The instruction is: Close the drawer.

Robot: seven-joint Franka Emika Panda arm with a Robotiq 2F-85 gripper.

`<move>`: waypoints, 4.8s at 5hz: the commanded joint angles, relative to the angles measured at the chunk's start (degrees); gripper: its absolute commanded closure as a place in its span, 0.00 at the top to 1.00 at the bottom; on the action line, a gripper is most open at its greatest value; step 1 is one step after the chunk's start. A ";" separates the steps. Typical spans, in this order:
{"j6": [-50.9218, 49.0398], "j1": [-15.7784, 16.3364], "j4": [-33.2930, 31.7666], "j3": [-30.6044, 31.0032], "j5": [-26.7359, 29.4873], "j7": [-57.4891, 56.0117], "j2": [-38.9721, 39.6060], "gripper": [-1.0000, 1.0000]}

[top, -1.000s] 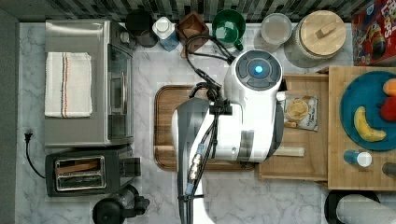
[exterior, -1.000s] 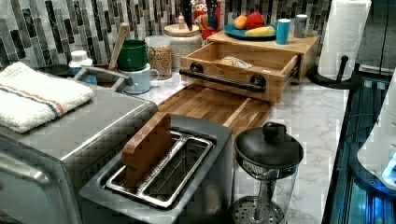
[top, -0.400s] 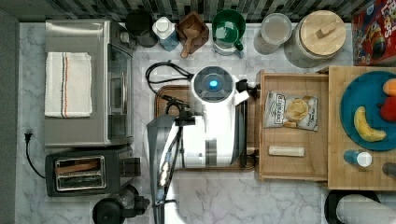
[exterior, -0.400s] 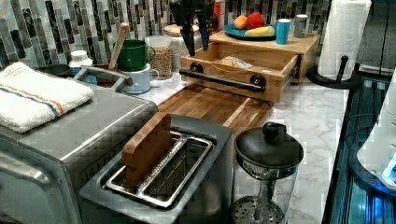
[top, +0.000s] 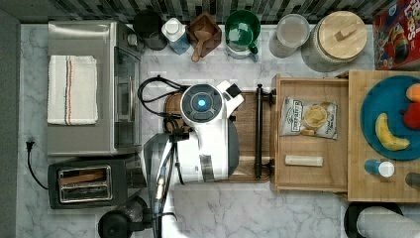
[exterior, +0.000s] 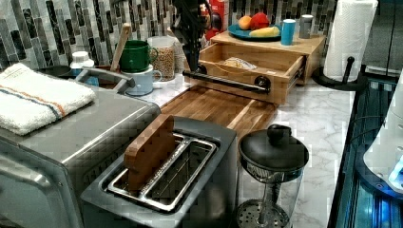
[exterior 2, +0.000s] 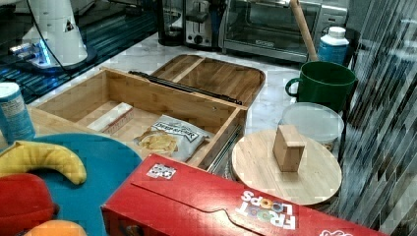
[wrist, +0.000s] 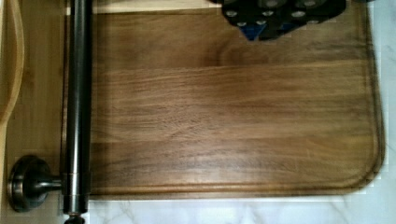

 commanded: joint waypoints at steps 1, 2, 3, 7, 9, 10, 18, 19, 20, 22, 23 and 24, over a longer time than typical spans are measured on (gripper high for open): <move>7.73 -3.60 -2.23 -3.34 -1.04 -6.00 8.31 0.00; 9.37 -4.33 -2.97 -4.09 -2.08 -8.42 8.46 0.00; 8.64 -4.76 -3.25 -4.92 -2.57 -10.81 8.01 0.00; 16.64 -11.23 -2.92 -8.21 -6.11 -22.88 9.66 0.00; 17.65 -16.70 0.08 -11.59 -6.71 -30.38 11.27 0.00; 18.70 -20.54 3.51 -13.27 -4.13 -38.91 13.97 0.00; 21.53 -28.84 12.74 -17.53 -0.78 -51.07 18.75 0.00; 21.52 -28.83 12.73 -17.54 -0.77 -51.12 18.74 0.00; 21.53 -28.64 12.74 -17.75 -0.64 -51.19 18.76 0.00; 21.51 -28.68 12.73 -17.72 -0.66 -51.13 18.76 0.00; 21.53 -28.57 12.73 -17.82 -0.60 -51.17 18.76 0.00; 21.51 -28.65 12.74 -17.73 -0.65 -51.15 18.76 0.00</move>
